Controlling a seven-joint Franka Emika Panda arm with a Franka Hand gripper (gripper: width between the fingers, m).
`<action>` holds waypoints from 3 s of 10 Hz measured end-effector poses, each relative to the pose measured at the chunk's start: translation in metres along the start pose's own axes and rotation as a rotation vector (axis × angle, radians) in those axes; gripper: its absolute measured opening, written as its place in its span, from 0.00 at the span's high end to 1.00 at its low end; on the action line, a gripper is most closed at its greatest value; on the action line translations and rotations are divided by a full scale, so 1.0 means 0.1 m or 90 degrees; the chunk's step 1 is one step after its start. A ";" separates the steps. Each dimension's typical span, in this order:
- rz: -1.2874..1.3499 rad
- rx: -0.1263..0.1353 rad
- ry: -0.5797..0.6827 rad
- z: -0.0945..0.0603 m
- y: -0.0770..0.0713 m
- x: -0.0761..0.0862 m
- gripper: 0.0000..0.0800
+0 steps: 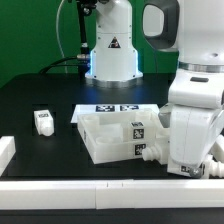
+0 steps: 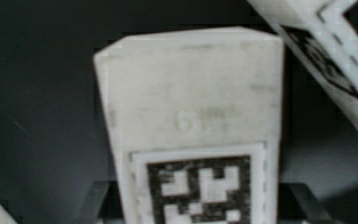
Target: Assemble square table
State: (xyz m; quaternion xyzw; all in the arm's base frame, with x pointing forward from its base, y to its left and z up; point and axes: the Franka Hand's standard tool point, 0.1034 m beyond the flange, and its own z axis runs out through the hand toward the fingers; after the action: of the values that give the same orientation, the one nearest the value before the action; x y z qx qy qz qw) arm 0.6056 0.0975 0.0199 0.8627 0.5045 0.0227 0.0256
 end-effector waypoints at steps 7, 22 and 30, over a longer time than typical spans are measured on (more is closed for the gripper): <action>-0.022 -0.010 -0.005 -0.71 -0.27 0.05 0.64; -0.175 -0.043 0.061 -0.92 -1.53 -0.19 0.64; -0.280 -0.024 0.054 -0.59 -1.83 -0.23 0.64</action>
Offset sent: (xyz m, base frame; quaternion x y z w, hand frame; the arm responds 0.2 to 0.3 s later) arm -0.0530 0.0277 0.0440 -0.0029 -0.0016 -0.0117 0.9999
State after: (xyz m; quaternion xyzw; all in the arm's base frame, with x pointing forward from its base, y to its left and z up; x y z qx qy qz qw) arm 0.4314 0.1685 0.0658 0.7297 0.6804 0.0621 0.0246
